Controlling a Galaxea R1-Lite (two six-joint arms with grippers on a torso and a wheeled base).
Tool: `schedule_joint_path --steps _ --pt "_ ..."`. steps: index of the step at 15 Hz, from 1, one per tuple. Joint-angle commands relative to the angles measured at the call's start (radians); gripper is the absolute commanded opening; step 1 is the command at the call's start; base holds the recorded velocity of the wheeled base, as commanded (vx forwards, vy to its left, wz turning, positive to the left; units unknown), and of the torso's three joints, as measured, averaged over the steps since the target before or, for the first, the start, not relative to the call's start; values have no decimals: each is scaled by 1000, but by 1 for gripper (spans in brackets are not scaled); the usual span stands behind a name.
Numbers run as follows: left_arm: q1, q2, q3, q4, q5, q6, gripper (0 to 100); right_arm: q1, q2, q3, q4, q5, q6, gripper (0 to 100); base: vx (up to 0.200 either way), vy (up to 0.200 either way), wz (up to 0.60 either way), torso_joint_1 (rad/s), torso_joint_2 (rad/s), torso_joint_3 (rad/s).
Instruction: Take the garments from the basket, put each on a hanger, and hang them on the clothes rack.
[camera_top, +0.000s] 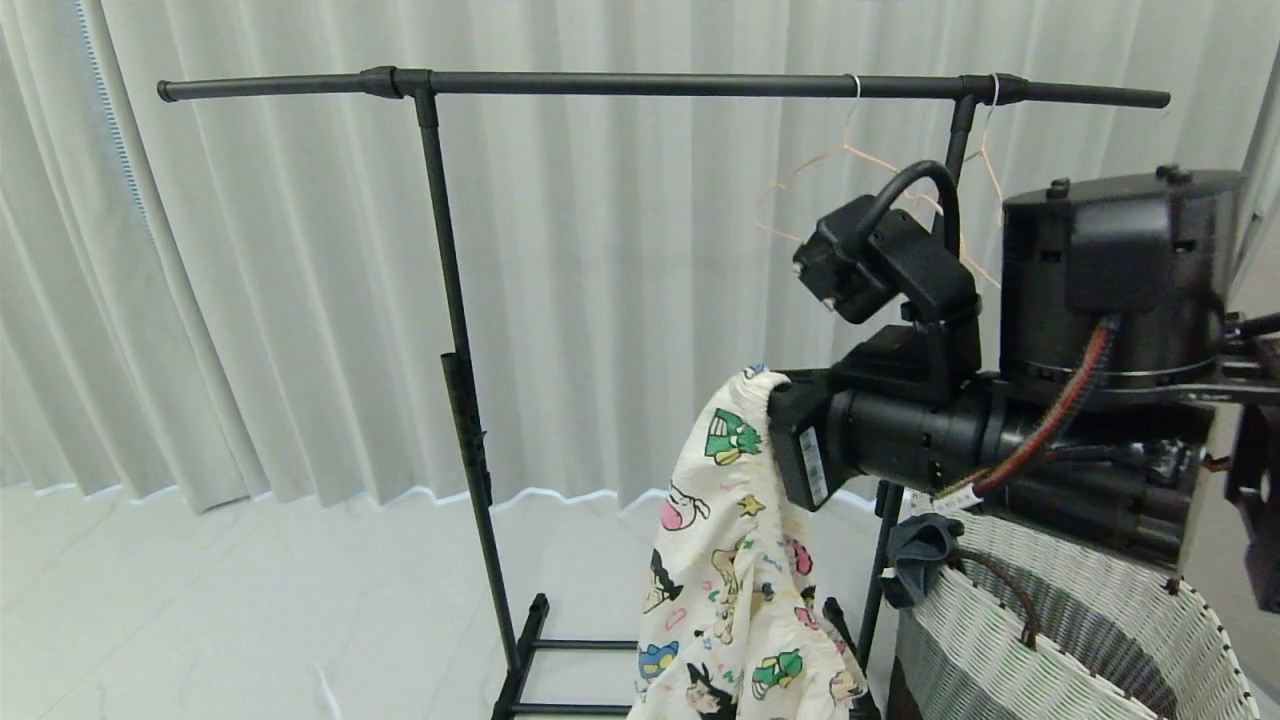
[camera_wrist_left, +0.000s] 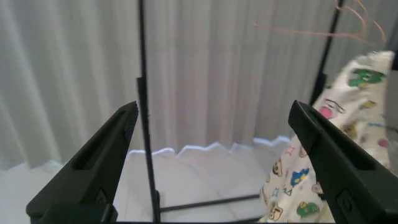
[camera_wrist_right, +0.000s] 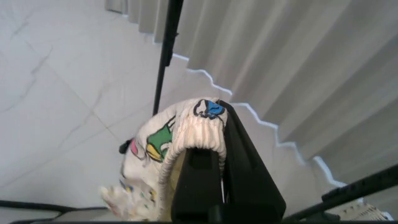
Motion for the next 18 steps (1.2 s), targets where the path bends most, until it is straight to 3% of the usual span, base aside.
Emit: schedule_joint_path --steps 1,3,7,9,11,14,18 --pt "-205 392 -190 -3 -6 61 100 3 71 -86 0 -1 -1 0 0 0 0 0 0 0" --pt "-297 528 -259 -11 -3 41 100 3 100 -135 2 -1 -1 0 0 0 0 0 0 0" --pt "-494 654 -267 -31 10 -11 100 3 151 -205 2 -1 0 0 0 0 0 0 0 0" --pt "-619 722 -284 -64 107 -70 100 3 171 -248 2 -1 -1 0 0 0 0 0 0 0" --pt "-678 801 -284 -149 170 -140 100 3 172 -251 2 -1 -1 0 0 0 0 0 0 0" --pt "-679 938 -285 -287 311 -209 100 20 172 -273 2 -1 -1 0 0 0 0 0 0 0" --pt "-659 1021 -293 -299 322 -234 100 46 169 -301 8 -3 -3 0 0 0 0 0 0 0"
